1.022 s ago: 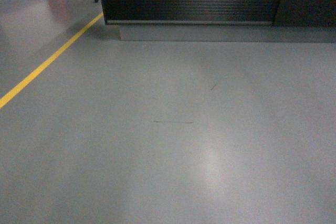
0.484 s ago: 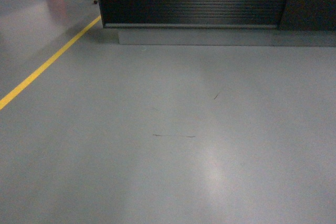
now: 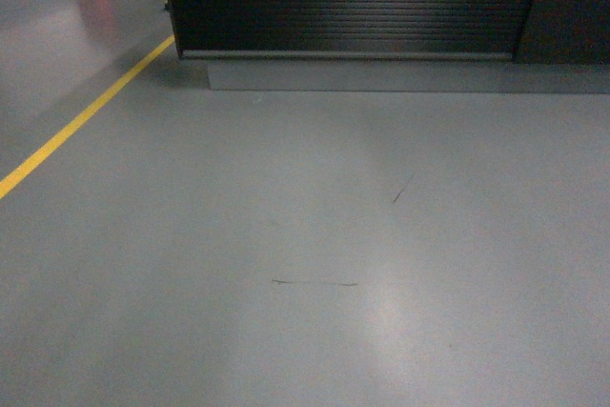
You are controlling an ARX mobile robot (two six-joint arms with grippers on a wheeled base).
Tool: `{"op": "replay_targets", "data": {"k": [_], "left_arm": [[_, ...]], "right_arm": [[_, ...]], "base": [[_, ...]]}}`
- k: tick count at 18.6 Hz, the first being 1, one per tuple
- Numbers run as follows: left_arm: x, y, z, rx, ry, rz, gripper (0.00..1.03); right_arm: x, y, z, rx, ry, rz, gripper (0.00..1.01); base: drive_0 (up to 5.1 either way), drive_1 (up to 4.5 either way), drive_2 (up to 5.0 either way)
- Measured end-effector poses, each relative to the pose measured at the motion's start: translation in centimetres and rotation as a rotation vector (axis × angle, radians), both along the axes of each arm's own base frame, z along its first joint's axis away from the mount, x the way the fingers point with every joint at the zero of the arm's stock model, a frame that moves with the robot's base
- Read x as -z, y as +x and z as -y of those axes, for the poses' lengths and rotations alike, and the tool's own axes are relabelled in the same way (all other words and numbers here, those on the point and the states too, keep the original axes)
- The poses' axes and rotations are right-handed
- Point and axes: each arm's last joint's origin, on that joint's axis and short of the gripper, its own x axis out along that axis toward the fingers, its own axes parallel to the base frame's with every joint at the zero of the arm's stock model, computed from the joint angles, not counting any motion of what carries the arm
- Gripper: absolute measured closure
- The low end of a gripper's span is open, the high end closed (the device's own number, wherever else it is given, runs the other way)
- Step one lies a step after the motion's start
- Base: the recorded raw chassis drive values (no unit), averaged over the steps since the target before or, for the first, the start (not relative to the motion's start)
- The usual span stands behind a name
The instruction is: Place dark red mango on scale at checkout
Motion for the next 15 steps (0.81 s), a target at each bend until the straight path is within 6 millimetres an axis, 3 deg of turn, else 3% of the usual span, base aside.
{"op": "replay_targets", "data": {"k": [15], "left_arm": [[0.01,0.00,0.00,0.001,0.000,-0.001,0.05]], "right_arm": [[0.03,0.00,0.00,0.000,0.000,-0.003,0.03]], "base": [[0.0,4.24,-4.3]]}}
